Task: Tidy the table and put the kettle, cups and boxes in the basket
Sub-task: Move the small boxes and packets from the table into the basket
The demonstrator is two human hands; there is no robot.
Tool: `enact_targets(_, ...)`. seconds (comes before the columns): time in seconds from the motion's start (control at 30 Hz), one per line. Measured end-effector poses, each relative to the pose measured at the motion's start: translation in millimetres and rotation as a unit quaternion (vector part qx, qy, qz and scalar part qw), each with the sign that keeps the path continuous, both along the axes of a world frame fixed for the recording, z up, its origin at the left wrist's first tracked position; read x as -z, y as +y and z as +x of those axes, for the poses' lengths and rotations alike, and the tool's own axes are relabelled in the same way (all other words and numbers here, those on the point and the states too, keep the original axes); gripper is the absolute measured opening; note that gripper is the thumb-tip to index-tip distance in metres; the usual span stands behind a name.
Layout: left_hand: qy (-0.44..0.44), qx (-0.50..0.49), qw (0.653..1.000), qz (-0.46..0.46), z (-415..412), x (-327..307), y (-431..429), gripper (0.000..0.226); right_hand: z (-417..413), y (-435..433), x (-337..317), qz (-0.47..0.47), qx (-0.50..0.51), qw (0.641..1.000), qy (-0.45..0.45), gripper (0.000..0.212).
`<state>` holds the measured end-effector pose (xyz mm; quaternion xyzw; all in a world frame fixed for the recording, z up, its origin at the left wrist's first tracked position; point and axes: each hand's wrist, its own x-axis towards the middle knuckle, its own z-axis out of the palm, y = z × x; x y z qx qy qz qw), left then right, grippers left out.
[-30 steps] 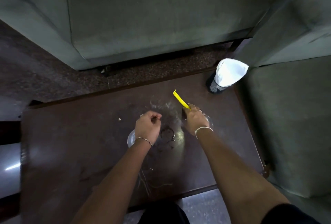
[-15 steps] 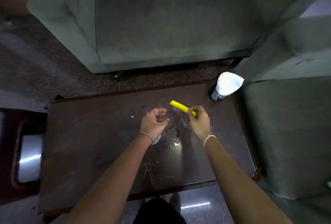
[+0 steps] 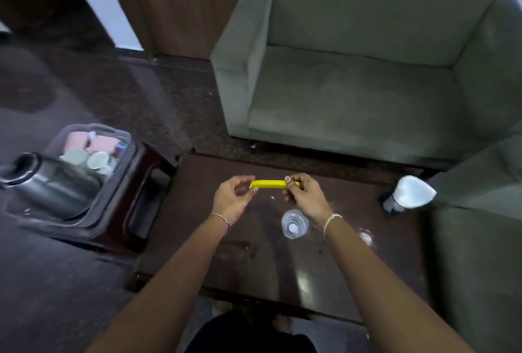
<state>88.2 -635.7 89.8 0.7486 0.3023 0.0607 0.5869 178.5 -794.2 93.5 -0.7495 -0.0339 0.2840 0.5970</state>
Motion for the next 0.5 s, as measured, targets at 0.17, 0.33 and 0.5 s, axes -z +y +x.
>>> enact_targets(0.17, -0.032, -0.105, 0.994, -0.014, -42, -15, 61, 0.019, -20, 87, -23, 0.008, -0.102, 0.995, -0.023, 0.012)
enact_targets(0.33, -0.024, -0.167, 0.985, -0.03, -83, -17, 134, 0.018, -45, 183, -32, 0.023, -0.15, 0.988, -0.018, 0.01)
enact_targets(0.5, 0.021, -0.167, 0.985, -0.048, -110, -11, 224, 0.022, -65, 281, -27, 0.016, -0.187, 0.982, -0.004, 0.01)
